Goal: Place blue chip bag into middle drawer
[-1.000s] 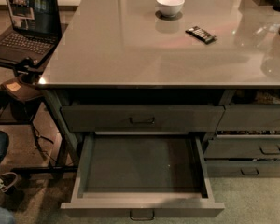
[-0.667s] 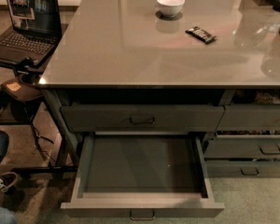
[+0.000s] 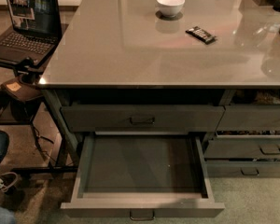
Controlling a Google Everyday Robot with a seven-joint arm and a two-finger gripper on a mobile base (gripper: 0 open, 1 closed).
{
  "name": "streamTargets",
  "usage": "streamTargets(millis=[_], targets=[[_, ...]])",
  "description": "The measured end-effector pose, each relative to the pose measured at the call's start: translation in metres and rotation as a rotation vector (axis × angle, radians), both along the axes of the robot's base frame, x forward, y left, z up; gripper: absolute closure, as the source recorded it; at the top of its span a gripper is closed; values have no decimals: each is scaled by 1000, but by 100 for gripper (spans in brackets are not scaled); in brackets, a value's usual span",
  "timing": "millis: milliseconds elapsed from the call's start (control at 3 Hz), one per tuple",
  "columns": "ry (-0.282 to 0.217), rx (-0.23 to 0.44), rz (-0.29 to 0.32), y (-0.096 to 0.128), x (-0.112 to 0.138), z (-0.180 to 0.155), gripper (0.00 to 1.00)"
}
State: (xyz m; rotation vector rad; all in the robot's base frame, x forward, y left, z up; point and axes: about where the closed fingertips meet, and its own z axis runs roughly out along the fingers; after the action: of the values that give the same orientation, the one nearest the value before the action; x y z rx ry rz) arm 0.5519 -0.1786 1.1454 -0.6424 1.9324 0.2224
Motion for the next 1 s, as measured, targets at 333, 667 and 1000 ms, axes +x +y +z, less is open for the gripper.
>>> streamTargets(millis=[333,667,1000], targets=[[-82,0,31,43,-31,-6,100],[-120,0,-9,59,-46,-39,100],[-125,-10,-71,44,-49,-63,100]])
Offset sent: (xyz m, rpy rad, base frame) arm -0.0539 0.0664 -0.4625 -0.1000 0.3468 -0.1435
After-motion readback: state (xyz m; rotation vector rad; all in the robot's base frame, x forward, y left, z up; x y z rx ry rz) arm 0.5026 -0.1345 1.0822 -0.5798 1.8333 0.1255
